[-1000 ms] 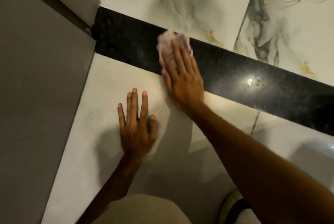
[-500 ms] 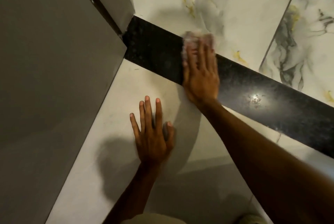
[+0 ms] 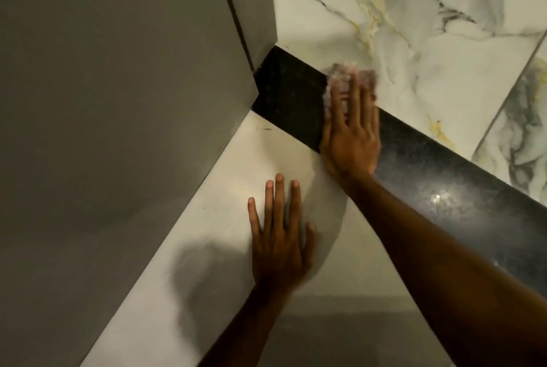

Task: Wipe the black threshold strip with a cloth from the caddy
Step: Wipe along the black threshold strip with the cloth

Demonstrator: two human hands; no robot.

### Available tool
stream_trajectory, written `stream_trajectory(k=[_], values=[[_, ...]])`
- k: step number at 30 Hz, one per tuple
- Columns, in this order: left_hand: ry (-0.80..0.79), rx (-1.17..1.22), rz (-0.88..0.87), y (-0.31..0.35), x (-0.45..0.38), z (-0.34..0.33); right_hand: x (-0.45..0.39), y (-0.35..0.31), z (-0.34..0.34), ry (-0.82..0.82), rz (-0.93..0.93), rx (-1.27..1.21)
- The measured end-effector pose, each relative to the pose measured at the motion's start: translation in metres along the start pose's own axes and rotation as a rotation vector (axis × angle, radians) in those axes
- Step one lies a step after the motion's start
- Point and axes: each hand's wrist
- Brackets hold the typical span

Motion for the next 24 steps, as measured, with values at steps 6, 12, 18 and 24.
stream_trajectory(k=[6, 12, 18, 24], values=[[0.032, 0.050, 0.035, 0.001, 0.000, 0.001, 0.019, 0.002, -0.003, -0.173, 0.520, 0.182], [0.010, 0.066, 0.037, 0.004, -0.001, 0.007, 0.033, 0.057, 0.013, -0.086, 0.207, 0.153], [-0.002, 0.096, 0.009, 0.003, -0.001, 0.003, -0.019, -0.026, -0.006, -0.053, 0.215, -0.005], [-0.094, 0.019, -0.180, 0.000, 0.004, 0.007, 0.183, 0.065, -0.011, -0.019, 0.095, -0.003]])
Point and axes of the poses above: each hand's wrist, its own x-axis away from the middle knuckle, its own z-axis out of the back of the hand, y = z × x, and after that the axes turned 6 degrees about -y, right-handed
